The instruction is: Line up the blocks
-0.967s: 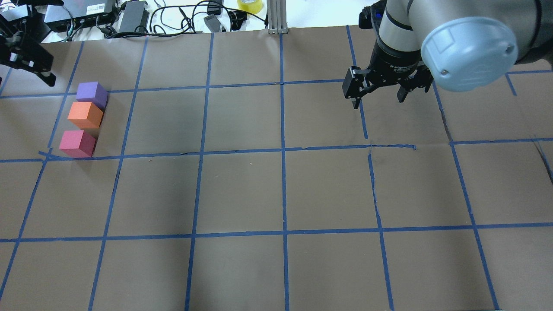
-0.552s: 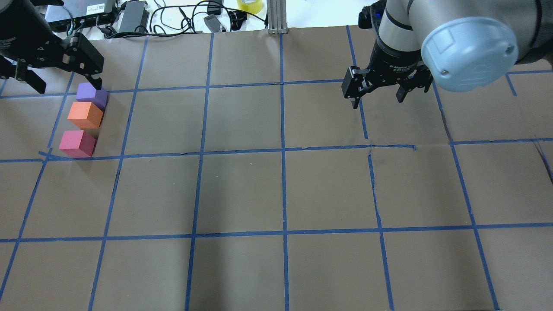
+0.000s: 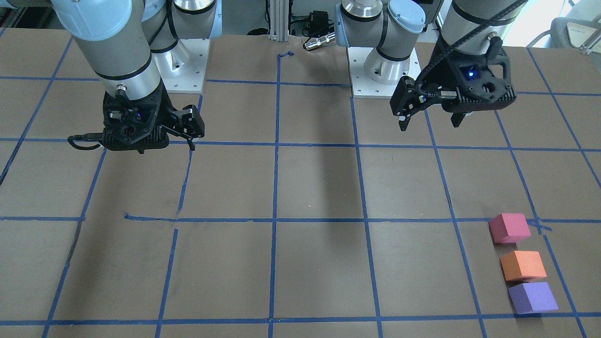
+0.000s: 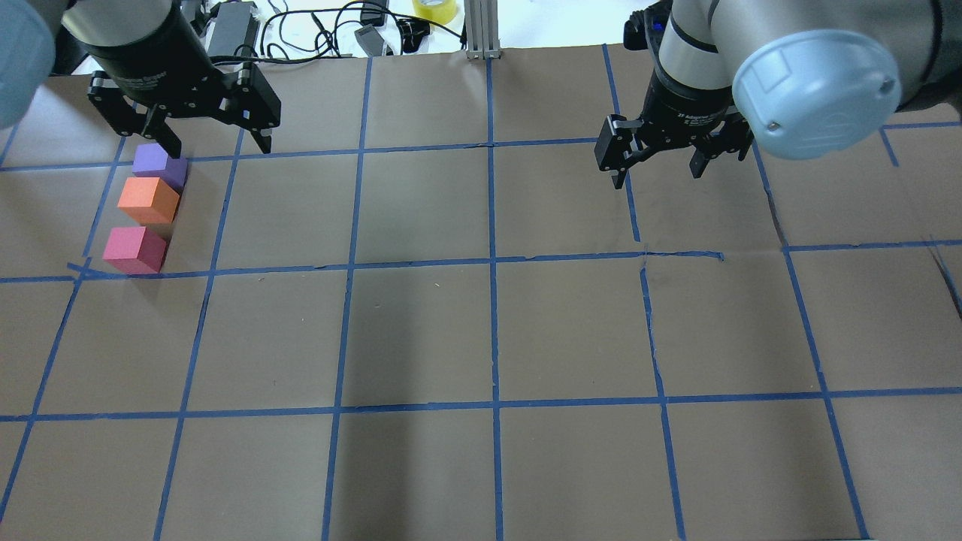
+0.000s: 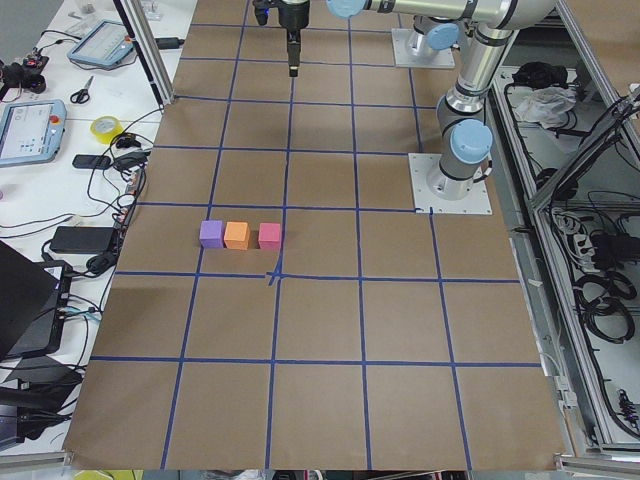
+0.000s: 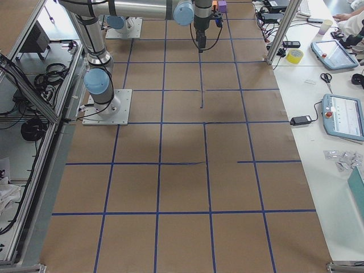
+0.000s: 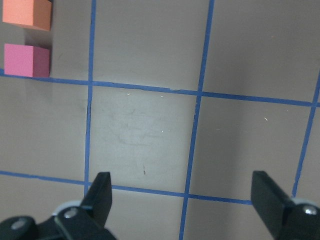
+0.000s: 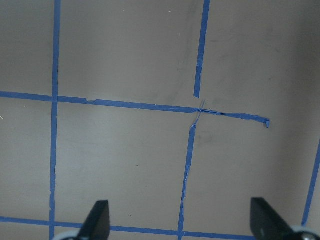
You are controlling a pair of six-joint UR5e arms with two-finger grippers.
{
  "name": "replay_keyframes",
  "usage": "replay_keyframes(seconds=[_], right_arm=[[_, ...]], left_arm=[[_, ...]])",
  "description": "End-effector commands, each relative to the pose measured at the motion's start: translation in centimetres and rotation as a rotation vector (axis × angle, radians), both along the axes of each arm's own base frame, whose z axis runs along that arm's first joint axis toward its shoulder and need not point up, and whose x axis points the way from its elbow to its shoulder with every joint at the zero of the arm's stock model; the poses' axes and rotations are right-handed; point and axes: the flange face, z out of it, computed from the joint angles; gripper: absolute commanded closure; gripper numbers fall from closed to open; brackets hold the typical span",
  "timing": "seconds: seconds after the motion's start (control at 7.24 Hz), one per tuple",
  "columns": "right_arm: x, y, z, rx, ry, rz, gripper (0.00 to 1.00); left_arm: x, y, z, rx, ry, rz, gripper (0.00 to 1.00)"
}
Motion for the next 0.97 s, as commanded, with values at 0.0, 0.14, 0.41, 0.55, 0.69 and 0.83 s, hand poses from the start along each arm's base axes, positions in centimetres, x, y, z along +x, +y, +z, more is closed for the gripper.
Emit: replay_keyframes(seconds=[0.0, 0.14, 0.41, 0.55, 0.69, 0.83], right_arm=[[0.04, 0.0, 0.0, 0.0, -0.004, 0.0, 0.0], [0.04, 0.02, -0.01, 0.002, -0.004, 0.0, 0.0], [0.05, 0.09, 0.16, -0.003, -0.006, 0.0, 0.0], [0.07, 0.09, 0.17, -0.003, -0.008, 0.0, 0.0], [0.05, -0.01, 0.02, -0.001, -0.005, 0.0, 0.0], [0.01, 0.0, 0.0, 0.0, -0.001, 0.0, 0.0]], left_arm=[[-0.58, 0.87, -0.08, 0.004, 0.001, -0.03, 0.0], [-0.85, 1.22, -0.07, 0.009, 0.045, -0.029, 0.0], [-0.76, 1.1, 0.07, 0.006, 0.074, -0.032, 0.0], [-0.75, 1.04, 0.3, 0.001, 0.08, -0.032, 0.0], [-0.82, 1.06, 0.24, 0.001, 0.081, -0.031, 0.0], [-0.7, 1.17, 0.24, 0.001, 0.076, -0.03, 0.0]])
